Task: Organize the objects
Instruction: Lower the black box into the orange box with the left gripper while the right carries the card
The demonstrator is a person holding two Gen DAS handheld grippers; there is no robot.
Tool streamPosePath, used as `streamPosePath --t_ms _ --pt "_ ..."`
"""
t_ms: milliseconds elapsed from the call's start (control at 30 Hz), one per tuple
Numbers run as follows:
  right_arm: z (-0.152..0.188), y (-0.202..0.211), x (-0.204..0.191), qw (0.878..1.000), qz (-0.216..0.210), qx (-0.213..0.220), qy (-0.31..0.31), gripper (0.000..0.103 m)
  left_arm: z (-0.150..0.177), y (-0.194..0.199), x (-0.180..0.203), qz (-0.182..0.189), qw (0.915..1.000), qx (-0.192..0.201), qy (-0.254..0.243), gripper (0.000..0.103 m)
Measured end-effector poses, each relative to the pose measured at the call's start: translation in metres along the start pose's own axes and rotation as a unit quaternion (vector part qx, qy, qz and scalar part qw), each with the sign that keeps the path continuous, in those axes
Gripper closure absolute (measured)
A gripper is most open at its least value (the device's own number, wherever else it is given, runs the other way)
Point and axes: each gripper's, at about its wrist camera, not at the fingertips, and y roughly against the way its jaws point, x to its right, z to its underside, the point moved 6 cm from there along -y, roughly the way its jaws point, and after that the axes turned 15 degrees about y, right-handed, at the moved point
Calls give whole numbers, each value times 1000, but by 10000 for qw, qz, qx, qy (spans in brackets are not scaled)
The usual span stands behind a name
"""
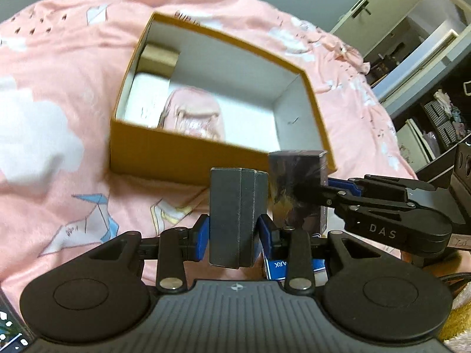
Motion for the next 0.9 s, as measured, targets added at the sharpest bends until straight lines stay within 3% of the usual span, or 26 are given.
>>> streamPosePath --t_ms 100,333,500,667,900 --pt "-10 17 3 9998 92 184 40 79 -5 9 3 129 9999 66 60 63" --pt "-34 36 29 9962 -257 565 -613 79 -28 29 12 492 9983 272 154 63" --pt "-53 36 46 9924 -316 830 -852 79 -63 34 27 540 9974 470 37 62" --pt "-66 16 70 9903 -170 876 -1063 79 -108 15 44 487 9973 522 -178 62" --pt "-67 -26 103 9883 -58 626 -1389 79 -160 -52 46 412 9981 295 -341 63"
